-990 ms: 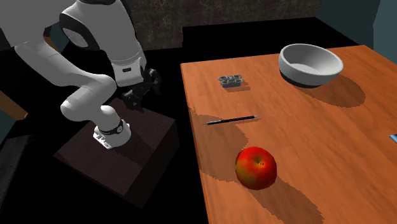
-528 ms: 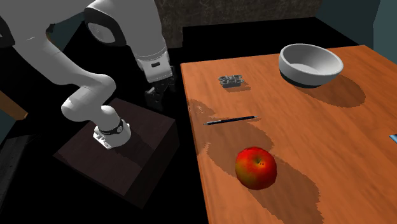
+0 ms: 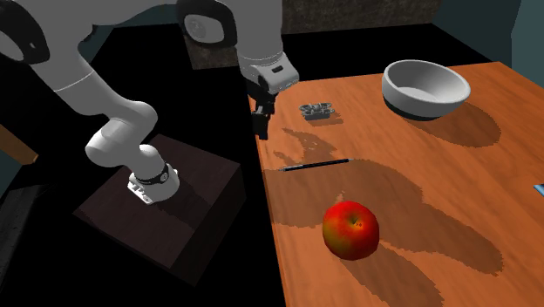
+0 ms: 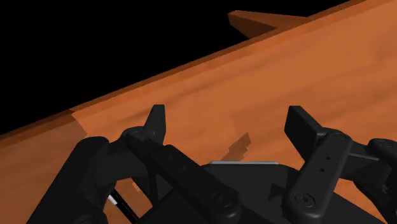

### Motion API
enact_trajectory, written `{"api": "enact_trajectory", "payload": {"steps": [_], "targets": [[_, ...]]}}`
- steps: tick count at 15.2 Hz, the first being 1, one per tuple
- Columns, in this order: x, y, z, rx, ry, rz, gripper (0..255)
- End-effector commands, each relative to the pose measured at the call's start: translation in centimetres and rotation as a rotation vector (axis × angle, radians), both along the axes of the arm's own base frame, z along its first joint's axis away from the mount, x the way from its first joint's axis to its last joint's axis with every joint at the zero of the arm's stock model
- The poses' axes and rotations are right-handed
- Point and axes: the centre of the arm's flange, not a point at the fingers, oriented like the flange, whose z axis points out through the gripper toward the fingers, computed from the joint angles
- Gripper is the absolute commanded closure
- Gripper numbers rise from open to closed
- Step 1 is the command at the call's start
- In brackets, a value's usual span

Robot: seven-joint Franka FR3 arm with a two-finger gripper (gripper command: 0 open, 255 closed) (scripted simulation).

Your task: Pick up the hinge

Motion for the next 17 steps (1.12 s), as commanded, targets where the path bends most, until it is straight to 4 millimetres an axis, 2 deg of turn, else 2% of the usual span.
{"api": "enact_trajectory", "payload": {"steps": [1,11,12,17], "targets": [[2.1,1.9,0.1,-0.005,-0.002,0.057,0],[9.7,12.9,1.9,-0.031,-0.008,0.334,0],[9.9,13.2,1.9,-0.032,-0.008,0.341,0],[9.9,13.2,-0.7,-0.032,-0.008,0.341,0]]}}
